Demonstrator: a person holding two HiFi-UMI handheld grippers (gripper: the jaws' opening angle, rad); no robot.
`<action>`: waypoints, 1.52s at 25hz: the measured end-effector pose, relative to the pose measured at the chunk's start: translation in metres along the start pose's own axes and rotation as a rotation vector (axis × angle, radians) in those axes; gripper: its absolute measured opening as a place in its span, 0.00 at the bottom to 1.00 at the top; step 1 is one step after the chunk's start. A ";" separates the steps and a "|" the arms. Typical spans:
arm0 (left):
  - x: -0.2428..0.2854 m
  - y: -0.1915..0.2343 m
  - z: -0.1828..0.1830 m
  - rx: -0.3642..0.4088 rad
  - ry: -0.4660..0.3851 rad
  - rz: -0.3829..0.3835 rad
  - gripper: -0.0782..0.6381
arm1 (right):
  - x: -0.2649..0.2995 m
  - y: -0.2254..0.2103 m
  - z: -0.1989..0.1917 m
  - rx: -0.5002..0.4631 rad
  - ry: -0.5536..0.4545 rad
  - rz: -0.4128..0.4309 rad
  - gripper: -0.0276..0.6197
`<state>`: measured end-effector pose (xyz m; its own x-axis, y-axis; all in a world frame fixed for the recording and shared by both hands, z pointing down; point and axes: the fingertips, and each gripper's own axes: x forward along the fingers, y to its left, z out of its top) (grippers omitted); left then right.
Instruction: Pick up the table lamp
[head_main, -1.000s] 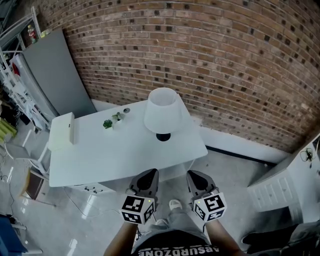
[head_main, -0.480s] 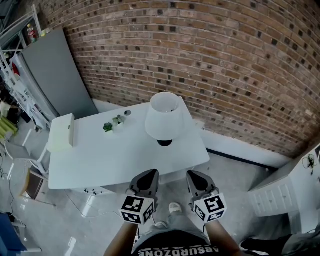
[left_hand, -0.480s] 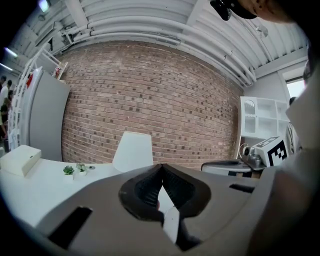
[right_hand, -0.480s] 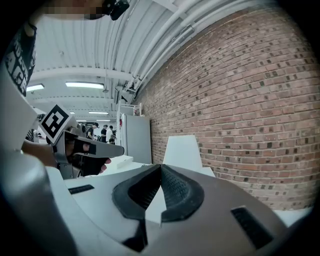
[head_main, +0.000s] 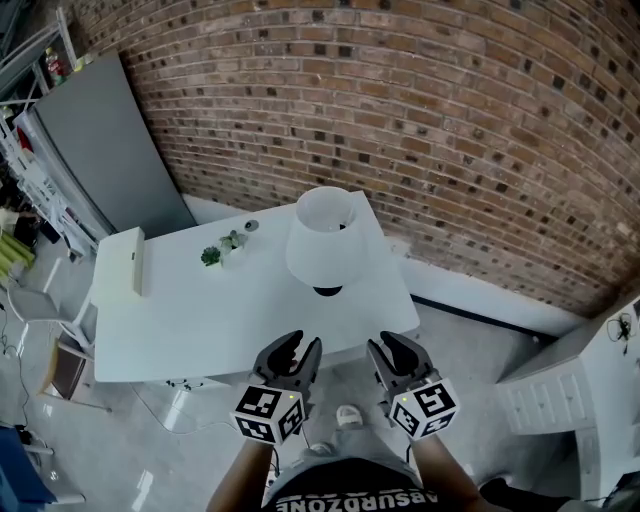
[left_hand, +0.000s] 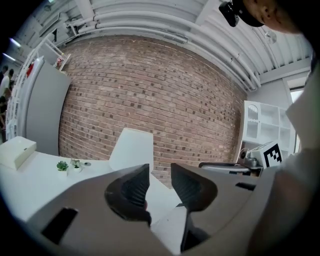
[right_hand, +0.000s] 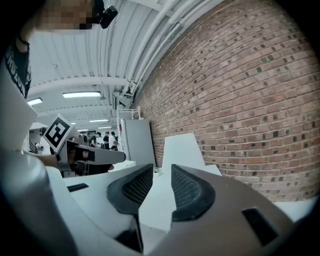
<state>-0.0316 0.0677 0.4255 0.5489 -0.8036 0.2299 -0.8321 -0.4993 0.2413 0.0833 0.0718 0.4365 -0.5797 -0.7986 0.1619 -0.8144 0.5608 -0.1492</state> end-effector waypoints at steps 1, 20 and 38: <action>0.003 0.001 -0.001 -0.004 0.005 -0.002 0.29 | 0.001 -0.002 0.000 0.013 -0.001 0.009 0.20; 0.045 0.046 -0.007 -0.088 0.050 0.099 0.42 | 0.040 -0.061 -0.008 0.175 0.062 0.110 0.35; 0.084 0.074 -0.022 -0.129 0.107 0.223 0.43 | 0.077 -0.112 -0.027 0.171 0.151 0.192 0.39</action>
<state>-0.0452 -0.0301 0.4835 0.3646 -0.8466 0.3876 -0.9201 -0.2635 0.2898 0.1289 -0.0466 0.4918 -0.7308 -0.6329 0.2559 -0.6802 0.6434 -0.3511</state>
